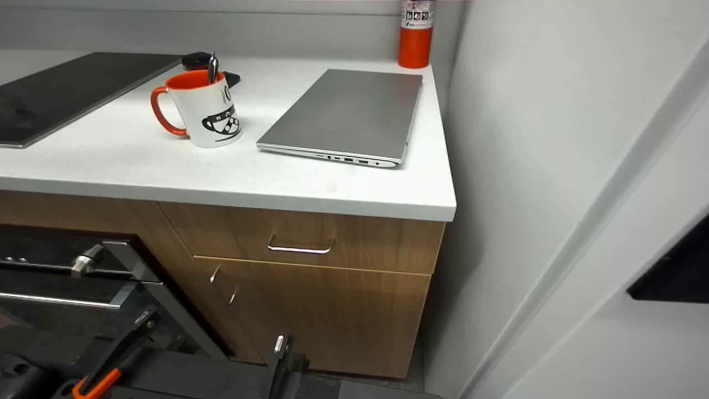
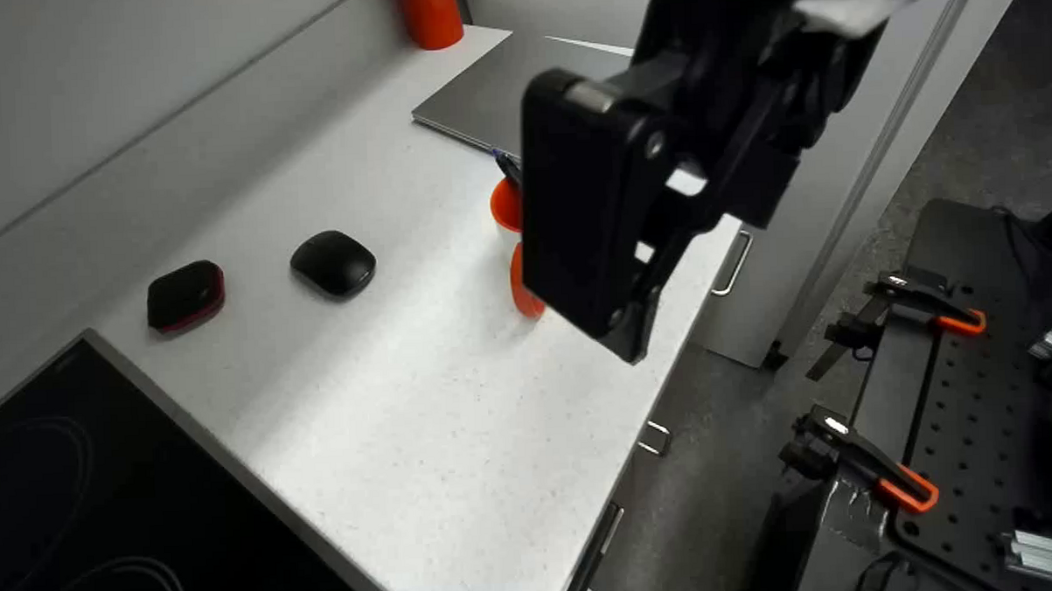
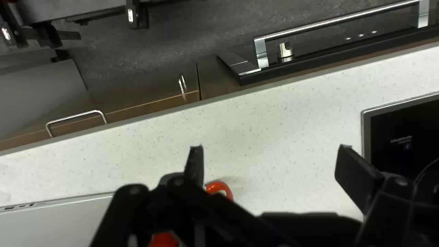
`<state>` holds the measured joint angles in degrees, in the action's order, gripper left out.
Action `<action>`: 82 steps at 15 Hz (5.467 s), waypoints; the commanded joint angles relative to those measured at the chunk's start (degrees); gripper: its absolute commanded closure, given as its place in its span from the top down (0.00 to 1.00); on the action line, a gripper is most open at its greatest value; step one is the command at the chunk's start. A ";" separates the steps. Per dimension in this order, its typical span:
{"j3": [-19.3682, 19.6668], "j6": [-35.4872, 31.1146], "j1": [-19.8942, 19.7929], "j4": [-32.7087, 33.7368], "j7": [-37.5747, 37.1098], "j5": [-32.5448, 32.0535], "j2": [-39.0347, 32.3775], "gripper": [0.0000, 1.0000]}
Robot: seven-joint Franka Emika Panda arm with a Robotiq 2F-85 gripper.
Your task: Take the pen from the mug cup and put it on the kitchen unit
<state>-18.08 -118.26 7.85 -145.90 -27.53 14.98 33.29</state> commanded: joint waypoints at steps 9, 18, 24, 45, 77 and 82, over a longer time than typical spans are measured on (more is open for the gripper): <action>4.14 -6.87 -3.62 -0.90 5.93 -9.34 -2.43 1.00; 8.49 -16.33 -5.84 -0.72 8.69 -11.43 -6.82 1.00; 8.23 -17.78 -5.91 0.36 8.52 -11.54 -10.47 1.00; 10.80 -33.58 -6.64 7.84 5.15 -14.32 -29.21 0.72; 11.90 -32.93 -1.66 6.06 8.74 -2.18 -12.73 0.03; 13.07 -31.67 2.19 11.07 15.52 6.17 -23.27 0.03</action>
<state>-6.59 -150.19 7.41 -139.64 -16.93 16.23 17.45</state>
